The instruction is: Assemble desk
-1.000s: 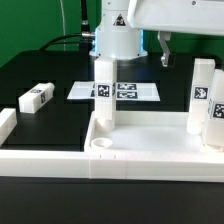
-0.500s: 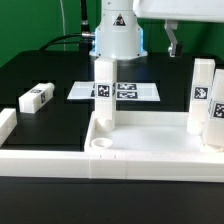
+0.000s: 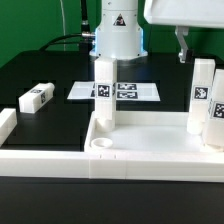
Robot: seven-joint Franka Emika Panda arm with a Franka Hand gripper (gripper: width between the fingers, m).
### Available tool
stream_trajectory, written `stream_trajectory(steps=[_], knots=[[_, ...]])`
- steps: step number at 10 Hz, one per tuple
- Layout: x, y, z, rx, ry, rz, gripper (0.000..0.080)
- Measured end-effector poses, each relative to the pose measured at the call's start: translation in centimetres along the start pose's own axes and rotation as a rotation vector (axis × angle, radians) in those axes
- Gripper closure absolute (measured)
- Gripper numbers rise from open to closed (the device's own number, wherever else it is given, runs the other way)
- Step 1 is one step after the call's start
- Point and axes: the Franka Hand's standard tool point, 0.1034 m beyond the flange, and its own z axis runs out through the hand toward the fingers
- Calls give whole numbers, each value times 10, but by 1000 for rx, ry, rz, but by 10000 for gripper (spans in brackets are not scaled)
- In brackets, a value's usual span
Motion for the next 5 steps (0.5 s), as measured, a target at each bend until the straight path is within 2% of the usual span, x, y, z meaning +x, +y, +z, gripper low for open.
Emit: stream_trajectory(steps=[5], knots=[[-1, -1, 16, -14, -17, 3, 150]])
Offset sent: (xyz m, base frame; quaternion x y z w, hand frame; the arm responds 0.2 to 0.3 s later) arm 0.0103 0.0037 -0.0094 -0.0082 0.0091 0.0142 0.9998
